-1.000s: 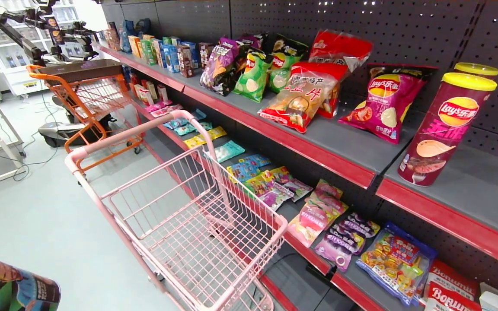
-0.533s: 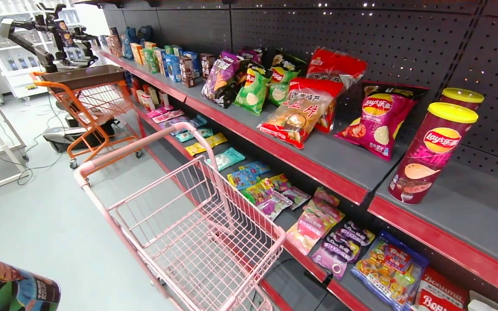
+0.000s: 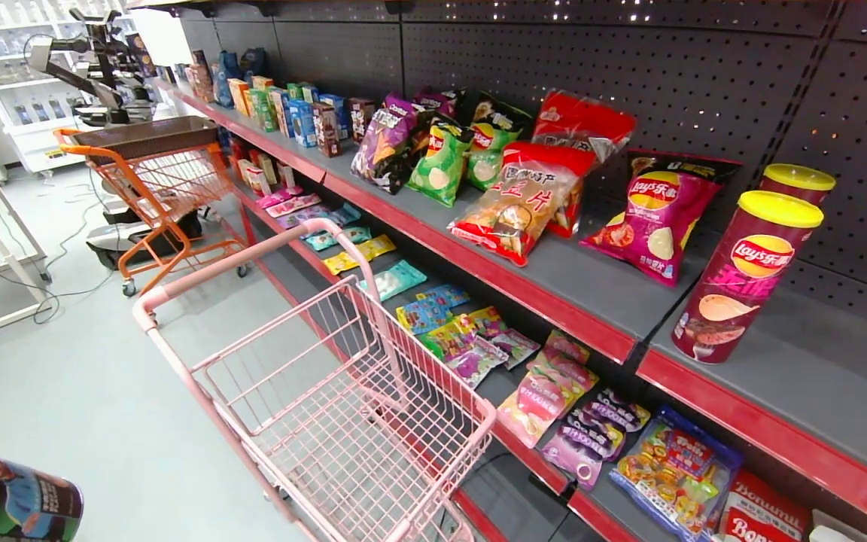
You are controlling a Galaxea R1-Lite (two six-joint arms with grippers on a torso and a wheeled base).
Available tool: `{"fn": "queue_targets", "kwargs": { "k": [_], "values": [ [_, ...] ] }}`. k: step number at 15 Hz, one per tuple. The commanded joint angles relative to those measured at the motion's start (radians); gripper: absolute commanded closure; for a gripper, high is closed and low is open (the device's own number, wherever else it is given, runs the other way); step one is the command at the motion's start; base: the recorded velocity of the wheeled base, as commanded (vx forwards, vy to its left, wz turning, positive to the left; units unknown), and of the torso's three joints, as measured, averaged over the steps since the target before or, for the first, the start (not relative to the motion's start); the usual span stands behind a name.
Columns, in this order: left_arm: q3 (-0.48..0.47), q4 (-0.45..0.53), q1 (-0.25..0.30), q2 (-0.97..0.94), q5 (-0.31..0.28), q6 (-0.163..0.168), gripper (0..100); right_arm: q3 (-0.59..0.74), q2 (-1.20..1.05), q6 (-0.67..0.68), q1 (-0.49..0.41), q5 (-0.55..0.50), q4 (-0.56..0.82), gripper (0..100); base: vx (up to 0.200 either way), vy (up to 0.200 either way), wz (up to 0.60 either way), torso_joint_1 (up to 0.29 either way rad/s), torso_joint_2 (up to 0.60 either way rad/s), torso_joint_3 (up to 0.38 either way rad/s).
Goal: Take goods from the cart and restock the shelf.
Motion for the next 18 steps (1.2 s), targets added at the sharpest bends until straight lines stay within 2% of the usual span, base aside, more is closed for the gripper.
{"fn": "queue_targets", "kwargs": {
  "k": [1,3,18],
  "values": [
    [-0.003,0.005,0.000,-0.016,-0.002,0.018,100,0.000,0.000,-0.002,0.000,0.000,0.000,0,0.000,0.000,0.00,0.000,0.00,0.000],
    [0.002,0.005,-0.002,-0.016,-0.004,0.030,100,0.000,0.000,-0.002,0.000,0.000,0.000,0,0.000,0.000,-0.60,0.002,0.00,0.005],
    [0.008,0.006,0.000,-0.020,0.010,0.032,100,0.000,0.000,-0.002,0.000,0.000,0.000,0,0.000,0.000,-0.60,0.004,0.00,0.003]
  ]
}}
